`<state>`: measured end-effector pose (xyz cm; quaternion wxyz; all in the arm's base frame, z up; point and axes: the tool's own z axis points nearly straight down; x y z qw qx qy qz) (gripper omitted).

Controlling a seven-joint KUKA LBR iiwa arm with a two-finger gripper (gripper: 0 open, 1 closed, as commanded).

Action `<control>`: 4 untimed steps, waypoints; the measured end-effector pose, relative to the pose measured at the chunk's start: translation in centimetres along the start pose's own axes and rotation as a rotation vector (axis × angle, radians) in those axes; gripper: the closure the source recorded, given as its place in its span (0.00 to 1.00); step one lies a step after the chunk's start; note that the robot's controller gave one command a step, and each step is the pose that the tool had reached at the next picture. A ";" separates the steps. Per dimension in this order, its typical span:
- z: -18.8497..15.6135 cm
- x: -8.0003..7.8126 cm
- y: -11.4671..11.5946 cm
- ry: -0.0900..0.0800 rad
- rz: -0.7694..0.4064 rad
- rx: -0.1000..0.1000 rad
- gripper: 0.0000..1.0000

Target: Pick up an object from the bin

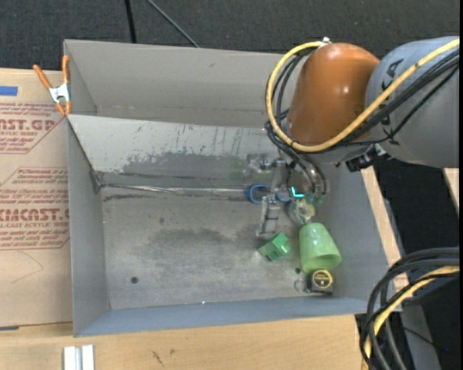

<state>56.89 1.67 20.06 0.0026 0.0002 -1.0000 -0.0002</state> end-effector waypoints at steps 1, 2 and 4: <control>7.8 -0.1 -5.7 0.000 -0.055 0.001 0.00; 13.2 4.0 -10.6 -0.004 -0.233 0.002 0.00; -2.3 3.2 -11.0 -0.016 -0.254 0.004 1.00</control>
Offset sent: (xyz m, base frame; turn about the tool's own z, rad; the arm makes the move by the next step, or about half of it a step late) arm 0.0025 -0.0543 -0.0731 -0.0588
